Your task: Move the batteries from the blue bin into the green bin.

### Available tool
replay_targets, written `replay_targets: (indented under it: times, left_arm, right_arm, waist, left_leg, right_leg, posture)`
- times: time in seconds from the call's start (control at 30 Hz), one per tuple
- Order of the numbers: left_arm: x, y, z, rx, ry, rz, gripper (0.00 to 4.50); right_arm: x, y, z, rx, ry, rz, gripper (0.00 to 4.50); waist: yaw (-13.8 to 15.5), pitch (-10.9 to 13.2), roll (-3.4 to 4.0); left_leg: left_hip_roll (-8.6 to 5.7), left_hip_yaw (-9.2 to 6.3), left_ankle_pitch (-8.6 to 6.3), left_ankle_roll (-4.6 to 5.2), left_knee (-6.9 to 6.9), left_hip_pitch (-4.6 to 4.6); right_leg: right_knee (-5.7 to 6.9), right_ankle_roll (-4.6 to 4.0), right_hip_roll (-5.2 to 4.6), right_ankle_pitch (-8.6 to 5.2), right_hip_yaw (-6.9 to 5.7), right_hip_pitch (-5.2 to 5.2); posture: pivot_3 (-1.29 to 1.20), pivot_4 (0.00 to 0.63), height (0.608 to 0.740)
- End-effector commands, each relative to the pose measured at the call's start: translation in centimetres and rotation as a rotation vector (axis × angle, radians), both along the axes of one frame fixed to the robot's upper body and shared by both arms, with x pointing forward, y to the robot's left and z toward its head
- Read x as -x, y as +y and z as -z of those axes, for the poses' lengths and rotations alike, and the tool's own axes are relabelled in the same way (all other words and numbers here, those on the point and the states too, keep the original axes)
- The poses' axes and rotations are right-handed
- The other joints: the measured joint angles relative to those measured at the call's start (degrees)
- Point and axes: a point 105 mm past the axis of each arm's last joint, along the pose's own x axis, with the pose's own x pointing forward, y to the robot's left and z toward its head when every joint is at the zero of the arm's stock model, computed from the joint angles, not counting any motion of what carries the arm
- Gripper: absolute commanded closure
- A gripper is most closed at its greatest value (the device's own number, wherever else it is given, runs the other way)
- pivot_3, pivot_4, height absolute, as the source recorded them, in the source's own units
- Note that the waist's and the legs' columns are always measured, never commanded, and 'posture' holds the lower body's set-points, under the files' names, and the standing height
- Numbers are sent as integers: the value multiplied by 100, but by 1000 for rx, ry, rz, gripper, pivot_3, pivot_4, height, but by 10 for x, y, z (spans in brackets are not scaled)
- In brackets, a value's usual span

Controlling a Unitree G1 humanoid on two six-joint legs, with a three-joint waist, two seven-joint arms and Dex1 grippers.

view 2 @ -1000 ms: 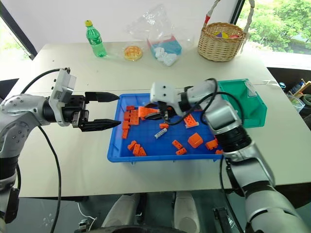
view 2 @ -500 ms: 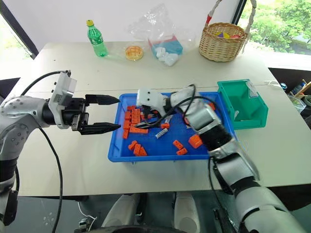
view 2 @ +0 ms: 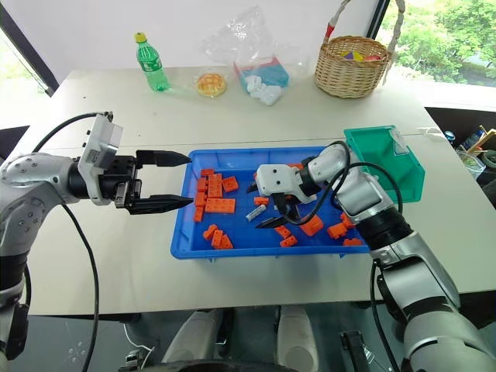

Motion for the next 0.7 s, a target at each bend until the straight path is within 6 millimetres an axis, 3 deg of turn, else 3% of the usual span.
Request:
replay_targets:
  times: [0.03,0.27,0.33,0.53,0.7]
  left_arm:
    - [4,0,-9,0,-45,17,0]
    - [3,2,-11,-5,-45,12,0]
    - [3,2,-11,-5,-46,11,0]
    - [1,1,-13,-2,-52,13,0]
    - [0,0,-13,0,-54,18,0]
  right_arm:
    - [0,1,2,-5,-34,-20,44]
    - [6,-1,10,-6,-9,-33,44]
    - [7,-3,13,-2,3,-32,819]
    - [3,-4,16,4,-6,9,4013]
    - [1,-4,11,-2,-5,20,4013]
  waist:
    - [21,0,0]
    - [10,0,0]
    - [7,0,0]
    - [9,0,-1]
    - [9,0,-1]
  left_leg:
    - [0,0,0,0,0,0]
    - [0,-1,0,0,1,0]
    - [0,-1,0,0,1,0]
    - [0,-1,0,0,1,0]
    - [0,-1,0,0,1,1]
  right_leg:
    - [0,0,0,0,0,1]
    - [0,0,0,0,0,1]
    - [0,0,0,0,0,1]
    - [0,0,0,0,-1,2]
    - [0,0,0,0,-1,3]
  posture:
    - [0,150,693]
    - [0,150,693]
    - [0,150,693]
    - [0,150,693]
    - [0,150,693]
